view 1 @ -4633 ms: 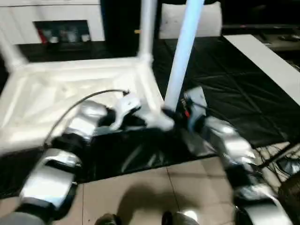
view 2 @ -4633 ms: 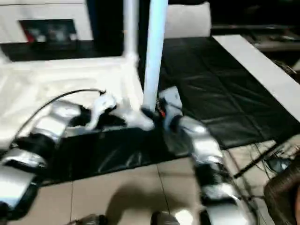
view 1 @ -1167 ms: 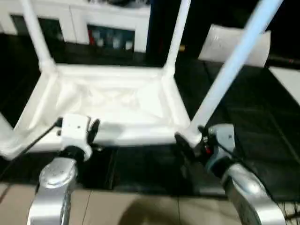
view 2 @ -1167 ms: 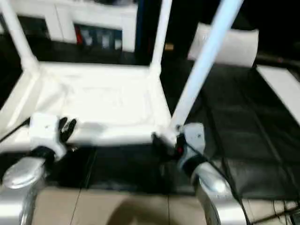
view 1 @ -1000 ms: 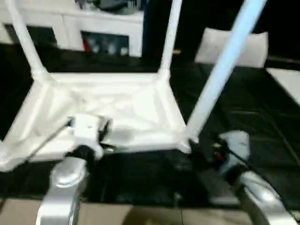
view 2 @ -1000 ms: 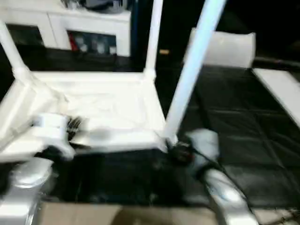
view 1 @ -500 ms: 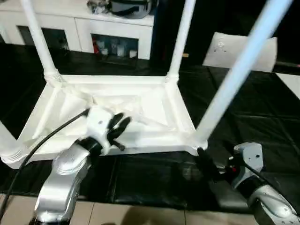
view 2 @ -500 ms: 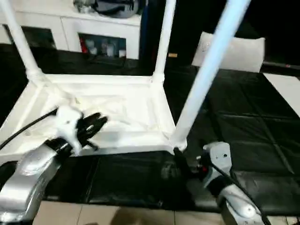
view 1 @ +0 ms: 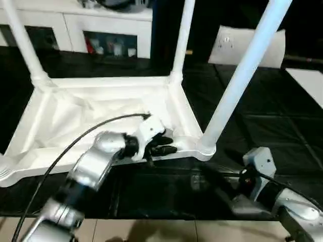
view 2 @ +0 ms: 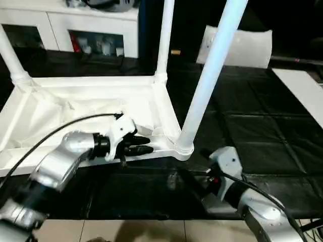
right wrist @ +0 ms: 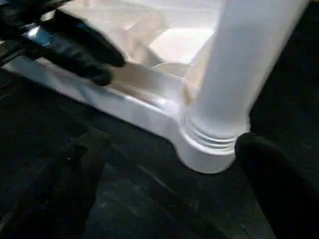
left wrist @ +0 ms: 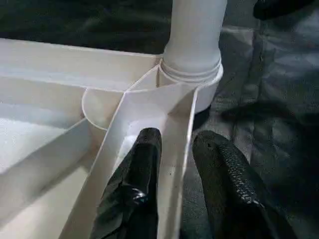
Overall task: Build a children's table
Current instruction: Rotate leg to tighten
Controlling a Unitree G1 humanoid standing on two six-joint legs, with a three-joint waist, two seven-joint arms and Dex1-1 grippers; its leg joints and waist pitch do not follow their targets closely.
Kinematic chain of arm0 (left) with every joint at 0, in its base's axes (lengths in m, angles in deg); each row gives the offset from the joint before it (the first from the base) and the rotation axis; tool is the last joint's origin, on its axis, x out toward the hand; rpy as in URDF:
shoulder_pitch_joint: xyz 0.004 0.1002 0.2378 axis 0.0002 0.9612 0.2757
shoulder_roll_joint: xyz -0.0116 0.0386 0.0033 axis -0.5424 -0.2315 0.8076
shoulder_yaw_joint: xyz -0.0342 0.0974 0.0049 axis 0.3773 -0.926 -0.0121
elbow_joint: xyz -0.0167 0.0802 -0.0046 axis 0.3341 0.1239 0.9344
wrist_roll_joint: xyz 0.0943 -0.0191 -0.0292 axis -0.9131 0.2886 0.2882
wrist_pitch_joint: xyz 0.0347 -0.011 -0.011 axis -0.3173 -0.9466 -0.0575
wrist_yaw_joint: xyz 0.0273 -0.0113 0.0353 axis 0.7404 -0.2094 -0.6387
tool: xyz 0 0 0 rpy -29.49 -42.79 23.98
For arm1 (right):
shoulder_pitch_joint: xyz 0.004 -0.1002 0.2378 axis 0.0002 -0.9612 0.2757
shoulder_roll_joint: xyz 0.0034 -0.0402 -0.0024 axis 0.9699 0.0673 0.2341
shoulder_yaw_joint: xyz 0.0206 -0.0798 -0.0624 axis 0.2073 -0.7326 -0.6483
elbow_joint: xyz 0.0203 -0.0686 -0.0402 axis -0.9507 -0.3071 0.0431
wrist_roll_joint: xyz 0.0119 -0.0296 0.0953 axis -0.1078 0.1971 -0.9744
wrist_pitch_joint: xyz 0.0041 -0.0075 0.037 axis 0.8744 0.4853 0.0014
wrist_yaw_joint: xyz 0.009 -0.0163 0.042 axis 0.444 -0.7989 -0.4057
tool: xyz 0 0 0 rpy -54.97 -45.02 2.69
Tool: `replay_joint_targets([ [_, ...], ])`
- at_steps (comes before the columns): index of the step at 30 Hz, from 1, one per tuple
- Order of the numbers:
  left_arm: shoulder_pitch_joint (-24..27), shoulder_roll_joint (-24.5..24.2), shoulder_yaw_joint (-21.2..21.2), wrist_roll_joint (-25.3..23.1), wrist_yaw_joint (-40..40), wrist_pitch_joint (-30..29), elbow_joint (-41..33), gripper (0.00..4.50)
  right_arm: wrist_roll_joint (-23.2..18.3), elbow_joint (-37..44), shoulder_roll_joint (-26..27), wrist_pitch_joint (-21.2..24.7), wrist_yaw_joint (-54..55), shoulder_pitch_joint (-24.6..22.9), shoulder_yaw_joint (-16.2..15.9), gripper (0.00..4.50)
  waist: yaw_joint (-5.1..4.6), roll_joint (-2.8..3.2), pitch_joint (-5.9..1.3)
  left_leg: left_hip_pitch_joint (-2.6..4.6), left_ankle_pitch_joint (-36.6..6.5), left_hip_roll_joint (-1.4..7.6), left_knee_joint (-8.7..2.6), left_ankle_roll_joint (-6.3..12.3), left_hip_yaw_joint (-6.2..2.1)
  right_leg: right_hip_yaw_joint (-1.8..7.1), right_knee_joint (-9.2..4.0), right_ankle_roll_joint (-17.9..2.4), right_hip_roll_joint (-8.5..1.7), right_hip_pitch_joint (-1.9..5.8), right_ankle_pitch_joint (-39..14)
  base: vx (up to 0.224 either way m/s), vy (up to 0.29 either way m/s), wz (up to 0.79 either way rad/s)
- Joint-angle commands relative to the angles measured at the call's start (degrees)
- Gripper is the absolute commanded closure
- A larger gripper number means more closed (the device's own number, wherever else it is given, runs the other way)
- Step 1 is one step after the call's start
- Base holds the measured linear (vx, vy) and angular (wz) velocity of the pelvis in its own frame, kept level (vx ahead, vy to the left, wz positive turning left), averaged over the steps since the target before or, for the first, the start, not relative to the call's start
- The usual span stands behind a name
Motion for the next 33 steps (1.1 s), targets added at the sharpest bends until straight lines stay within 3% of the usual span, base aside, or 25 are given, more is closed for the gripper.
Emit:
replay_joint_targets([
  [1, -1.24, -0.06, -1.05, 0.41, 1.98, -0.53, 1.07, 3.17, -1.21, 1.76, -0.86, 1.13, -0.87, 0.41, 0.01, 0.0, 0.42, 0.29, -3.78, 1.14, 2.57, 3.81, -3.85, 7.23, -1.05, 2.39, -2.42, -16.05, -5.23, 2.11, 18.71, 0.0, 0.0, 0.0],
  [4, -3.89, -0.92, -3.47, -1.52, 3.51, -0.96, 4.83, 3.17, -1.18, 1.59, -1.29, 1.54, -0.91, 1.03, -0.06, 0.0, 0.64, 0.36, -3.29, 1.42, -2.97, 4.26, -4.32, 6.45, -0.86, 2.35, -3.02, -16.97, -5.28, 1.81, 10.04, 0.0, 0.0, 0.0],
  [6, -5.32, -0.67, -3.92, -1.82, 4.7, -1.79, 7.22, 3.17, -1.25, 1.46, -1.44, 1.84, -1.0, 1.48, -0.14, 0.0, 0.67, 0.57, -3.1, 1.61, -5.71, 4.47, -4.62, 4.65, -0.75, 2.35, -3.34, -17.12, -5.17, 1.66, 5.53, 0.0, 0.0, 0.0],
  [10, -6.15, 0.43, -2.75, 0.36, 6.19, -4.4, 7.63, 3.17, -1.11, 1.17, -1.78, 2.2, -0.83, 1.88, -0.36, 0.0, 0.84, 0.51, -2.92, 1.71, -8.47, 4.55, -4.88, 2.82, -0.46, 2.46, -3.72, -16.81, -5.34, 1.49, 1.18, 0.0, 0.0, 0.0],
  [13, -6.89, 0.83, -3.55, -2.07, 3.5, -0.85, 10.35, 3.17, -0.41, 0.84, -1.82, 2.03, -0.69, 2.28, -1.14, 0.0, 1.16, 0.43, -2.86, 1.79, -9.94, 4.61, -5.02, 1.72, -0.29, 2.52, -4.05, -15.9, -5.33, 1.26, -1.73, 0.0, 0.0, 0.0],
  [15, -7.24, 0.94, -4.0, -3.18, 2.59, 0.56, 11.68, 2.87, -0.46, 0.8, -1.61, 2.22, -0.56, 2.51, -1.35, 0.0, 1.36, 0.33, -2.76, 1.78, -10.58, 4.6, -5.06, 1.46, -0.21, 2.6, -4.28, -15.09, -5.34, 1.15, -3.08, 0.0, 0.0, 0.0],
  [21, -8.31, 0.86, -5.56, -5.78, 2.63, 2.84, 14.05, 2.53, 0.02, 0.47, -1.29, 2.34, -0.33, 3.31, -2.5, 0.0, 1.85, 0.37, -3.03, 1.73, -8.4, 4.74, -5.04, 1.27, 0.08, 2.57, -3.98, -14.15, -5.31, 1.1, -0.5, 0.0, 0.0, 0.0],
  [22, -8.53, 0.81, -5.89, -5.83, 3.26, 3.47, 14.37, 2.92, 0.13, 0.37, -1.29, 2.38, -0.23, 3.44, -2.58, 0.0, 1.93, 0.45, -3.08, 1.75, -7.88, 4.75, -5.03, 1.4, 0.07, 2.54, -3.86, -14.41, -5.33, 1.11, 0.65, 0.0, 0.0, 0.0],
  [26, -8.92, 1.24, -5.87, -5.99, 3.44, 5.31, 15.52, 2.94, 0.33, 0.1, -1.45, 2.3, -0.01, 3.7, -2.75, 0.0, 2.01, 0.45, -3.03, 1.75, -8.33, 4.75, -5.06, 1.37, 0.11, 2.54, -3.85, -14.66, -5.38, 1.12, 0.59, 0.0, 0.0, 0.0],
  [28, -8.95, 1.51, -5.82, -5.99, 3.62, 6.27, 15.72, 3.34, 0.37, -0.01, -1.49, 2.23, 0.13, 3.79, -2.8, 0.0, 1.97, 0.37, -3.0, 1.74, -8.49, 4.8, -5.11, 1.36, 0.09, 2.53, -3.89, -14.7, -5.37, 1.1, 0.48, 0.0, 0.0, 0.0],
  [31, -8.94, 1.69, -5.78, -5.94, 3.88, 6.89, 15.88, 3.33, 0.42, -0.12, -1.51, 2.18, 0.23, 3.87, -2.84, 0.0, 2.0, 0.4, -2.94, 1.77, -9.09, 4.83, -5.16, 1.19, 0.15, 2.56, -3.98, -14.77, -5.44, 1.05, -0.37, 0.0, 0.0, 0.0],
  [33, -8.97, 1.72, -5.94, -6.21, 4.07, 7.72, 16.25, 3.74, 0.46, -0.37, -1.5, 2.08, 0.21, 4.0, -2.93, 0.0, 2.01, 0.31, -2.93, 1.7, -9.38, 4.81, -5.17, 1.08, 0.13, 2.58, -4.06, -14.65, -5.46, 1.09, -1.1, 0.0, 0.0, 0.0],
])
